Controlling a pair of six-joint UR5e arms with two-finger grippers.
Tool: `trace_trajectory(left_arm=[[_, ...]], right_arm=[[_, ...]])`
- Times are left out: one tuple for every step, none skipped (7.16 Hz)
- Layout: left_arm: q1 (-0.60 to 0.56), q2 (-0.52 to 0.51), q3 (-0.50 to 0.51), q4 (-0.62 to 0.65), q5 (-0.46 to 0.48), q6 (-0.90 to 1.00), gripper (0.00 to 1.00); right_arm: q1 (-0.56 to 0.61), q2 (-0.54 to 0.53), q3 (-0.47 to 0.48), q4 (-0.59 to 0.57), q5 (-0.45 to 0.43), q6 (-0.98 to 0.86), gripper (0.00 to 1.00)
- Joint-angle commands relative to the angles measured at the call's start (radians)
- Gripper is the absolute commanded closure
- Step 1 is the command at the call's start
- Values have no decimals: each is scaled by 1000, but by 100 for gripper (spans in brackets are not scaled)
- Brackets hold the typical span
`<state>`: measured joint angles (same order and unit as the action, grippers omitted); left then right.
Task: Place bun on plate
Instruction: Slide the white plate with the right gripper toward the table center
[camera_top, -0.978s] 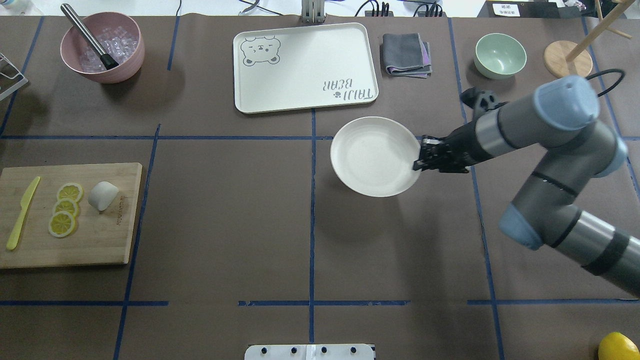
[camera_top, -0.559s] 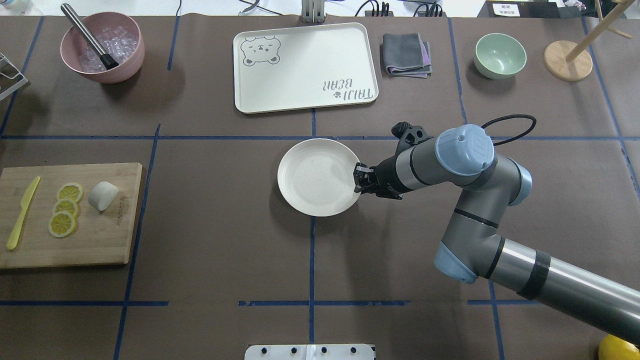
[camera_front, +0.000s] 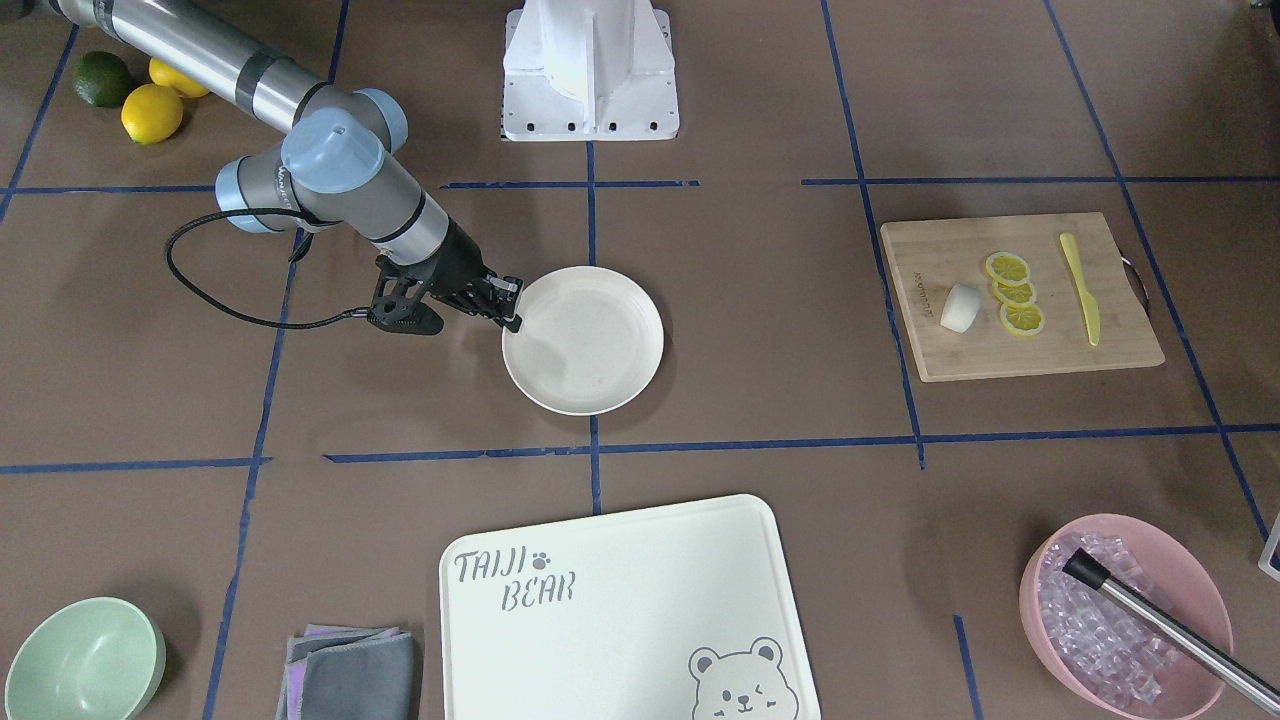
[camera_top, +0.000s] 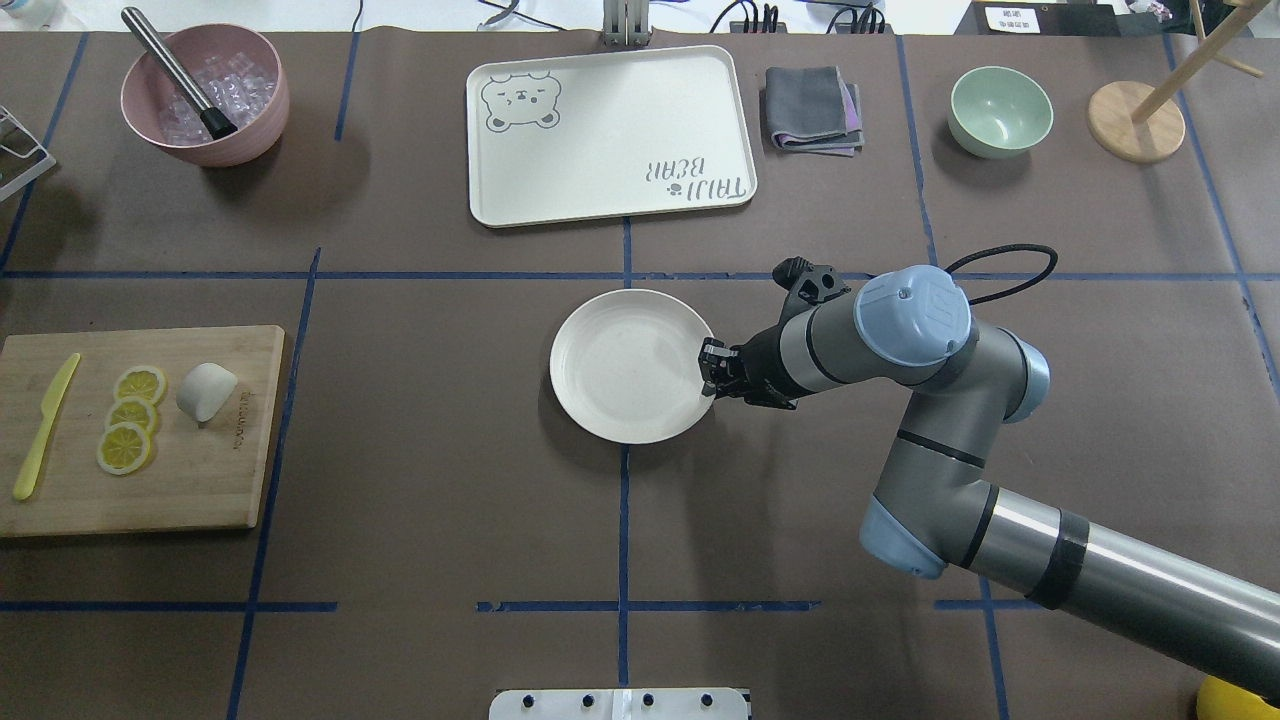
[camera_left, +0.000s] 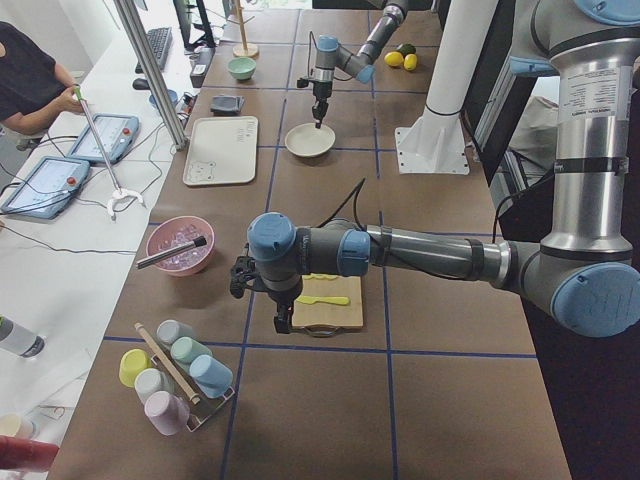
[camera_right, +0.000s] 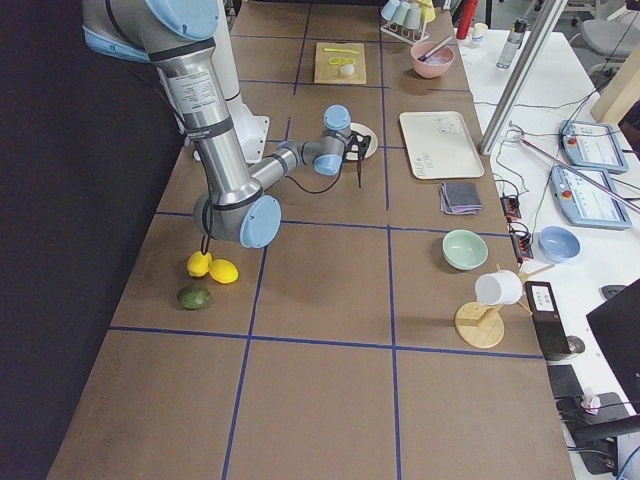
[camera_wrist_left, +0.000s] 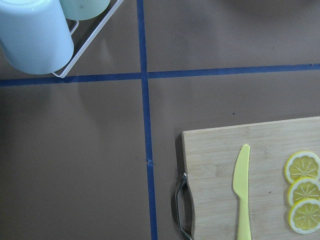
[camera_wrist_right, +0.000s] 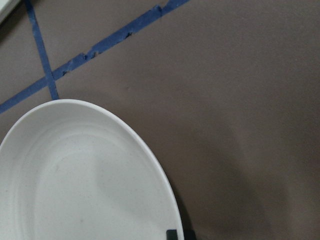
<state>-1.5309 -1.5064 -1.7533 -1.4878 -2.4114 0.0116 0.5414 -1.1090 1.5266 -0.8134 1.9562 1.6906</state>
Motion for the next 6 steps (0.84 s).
trace_trajectory(left_arm=[[0, 0, -2, -2, 0, 1, 0], [0, 0, -6, -2, 0, -1, 0], [0, 0, -6, -2, 0, -1, 0], [0, 0, -8, -3, 0, -2, 0], [0, 2, -6, -3, -2, -2, 0], [2, 0, -8, -3, -2, -5, 0]], right_arm=[[-3, 0, 0, -1, 0, 0, 14], [-3, 1, 6, -19, 0, -2, 5], [2, 1, 23, -23, 1, -2, 1], [30, -17, 83, -50, 16, -3, 1], [64, -82, 190, -114, 47, -8, 1], [127, -138, 261, -166, 109, -15, 1]])
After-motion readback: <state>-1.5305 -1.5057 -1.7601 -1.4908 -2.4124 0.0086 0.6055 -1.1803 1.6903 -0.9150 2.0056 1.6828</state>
